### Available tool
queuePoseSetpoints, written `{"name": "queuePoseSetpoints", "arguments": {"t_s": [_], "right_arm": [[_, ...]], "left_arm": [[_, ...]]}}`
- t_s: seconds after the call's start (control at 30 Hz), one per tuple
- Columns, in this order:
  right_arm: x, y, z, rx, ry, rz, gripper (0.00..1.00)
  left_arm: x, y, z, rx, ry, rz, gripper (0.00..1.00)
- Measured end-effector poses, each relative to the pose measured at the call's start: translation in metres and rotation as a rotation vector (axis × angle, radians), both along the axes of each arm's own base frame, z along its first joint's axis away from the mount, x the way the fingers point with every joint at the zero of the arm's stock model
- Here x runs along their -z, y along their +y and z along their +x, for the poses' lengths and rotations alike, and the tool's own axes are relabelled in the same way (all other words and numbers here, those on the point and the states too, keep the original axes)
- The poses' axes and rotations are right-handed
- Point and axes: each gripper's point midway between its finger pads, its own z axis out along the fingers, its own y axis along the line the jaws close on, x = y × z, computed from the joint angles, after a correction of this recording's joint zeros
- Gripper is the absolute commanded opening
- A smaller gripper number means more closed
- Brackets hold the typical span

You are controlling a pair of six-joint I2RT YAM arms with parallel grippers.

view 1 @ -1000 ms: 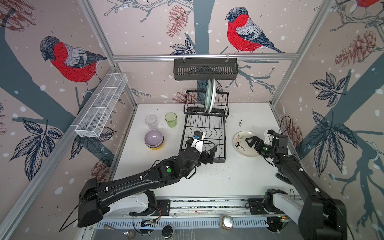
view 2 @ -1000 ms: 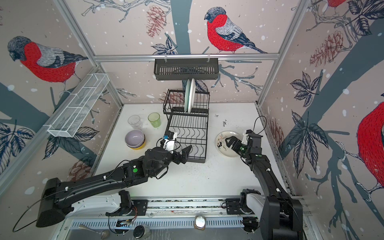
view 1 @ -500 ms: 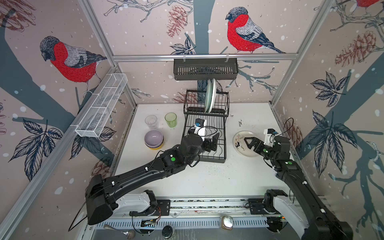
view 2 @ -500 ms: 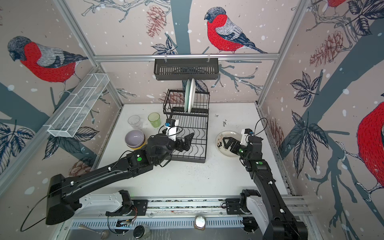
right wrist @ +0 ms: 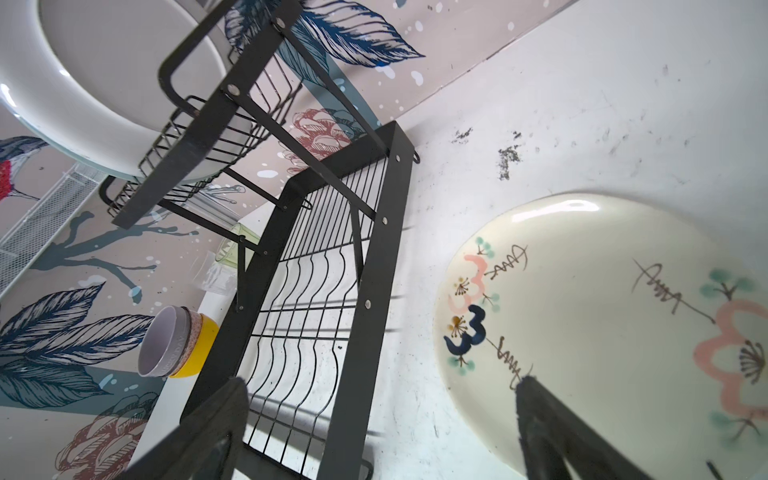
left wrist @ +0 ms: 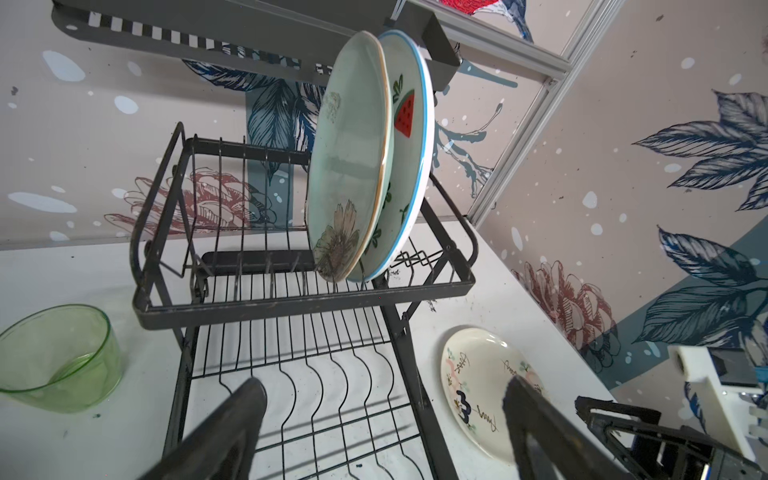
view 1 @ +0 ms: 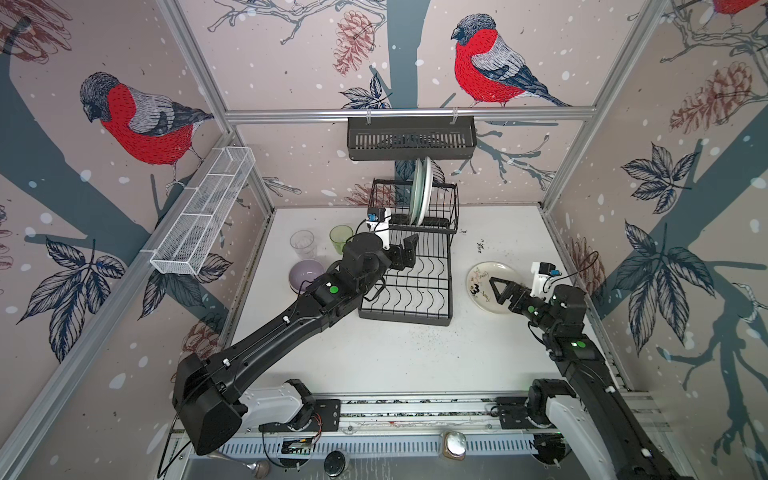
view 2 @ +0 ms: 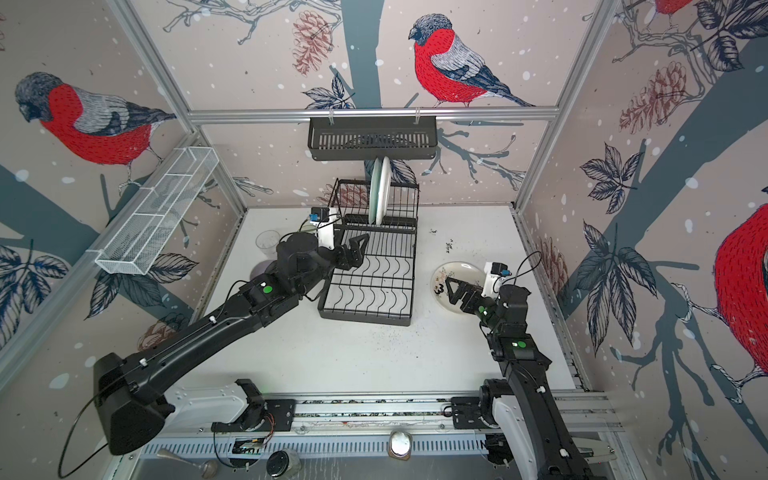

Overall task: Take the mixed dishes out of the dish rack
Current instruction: 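Raise the left gripper to the green plates in the upper rack tier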

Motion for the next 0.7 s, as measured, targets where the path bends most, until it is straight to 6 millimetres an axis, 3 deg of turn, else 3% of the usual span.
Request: {"name": "queuePoseSetpoints", "arguments": {"t_s": [0.17,0.5,0.7], "right_arm": [[-0.011,0.010,-0.005,-0.058,-0.066,0.024,1.00],[-0.030,0.021,-0.020,-0.114,-0.193,0.052,1.00],[-0.028,0.019,-0.019,-0.099,-0.197,0.051,0.99]], "left_arm": [[-0.012,0.005,0.019,-0.005,-0.007,-0.021,0.85],[0.019,-0.022,0.053,0.080,0.078,-0.022,0.76],[0.017,-0.031,0.073,0.075,0.076,-0.019,0.69]]}}
